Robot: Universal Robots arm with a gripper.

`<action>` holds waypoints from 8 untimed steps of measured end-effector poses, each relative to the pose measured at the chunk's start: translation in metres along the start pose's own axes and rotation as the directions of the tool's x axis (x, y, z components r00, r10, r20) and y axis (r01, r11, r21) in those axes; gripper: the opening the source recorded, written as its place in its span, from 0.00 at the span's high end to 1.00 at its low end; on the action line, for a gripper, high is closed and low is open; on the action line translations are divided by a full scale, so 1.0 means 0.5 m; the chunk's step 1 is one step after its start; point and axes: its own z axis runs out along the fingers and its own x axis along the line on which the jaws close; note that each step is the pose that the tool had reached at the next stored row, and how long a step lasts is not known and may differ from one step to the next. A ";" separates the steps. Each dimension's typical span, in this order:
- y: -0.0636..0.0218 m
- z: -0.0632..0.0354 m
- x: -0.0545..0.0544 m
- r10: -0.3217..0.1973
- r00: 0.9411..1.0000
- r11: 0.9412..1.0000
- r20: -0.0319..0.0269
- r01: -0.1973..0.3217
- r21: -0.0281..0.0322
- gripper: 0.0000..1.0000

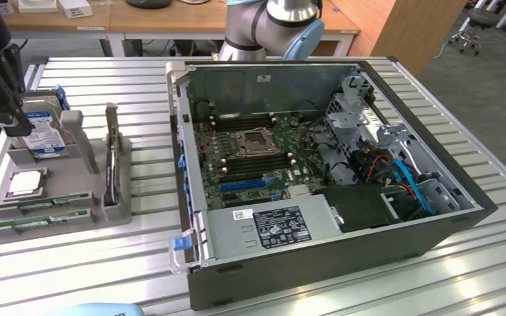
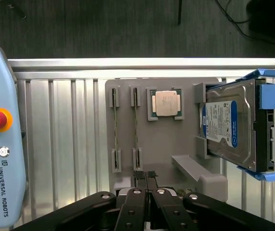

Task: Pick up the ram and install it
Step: 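Pick up the ram and move it above insertion slot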

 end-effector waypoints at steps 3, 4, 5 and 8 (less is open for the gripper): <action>0.000 0.000 0.000 0.000 1.000 1.000 0.000 0.000 0.000 0.90; 0.000 0.000 0.000 0.000 1.000 1.000 0.000 0.000 0.000 0.90; 0.000 0.000 0.000 0.000 1.000 1.000 0.000 0.000 0.000 0.90; 0.000 0.000 0.000 0.000 1.000 1.000 0.000 0.000 0.000 0.84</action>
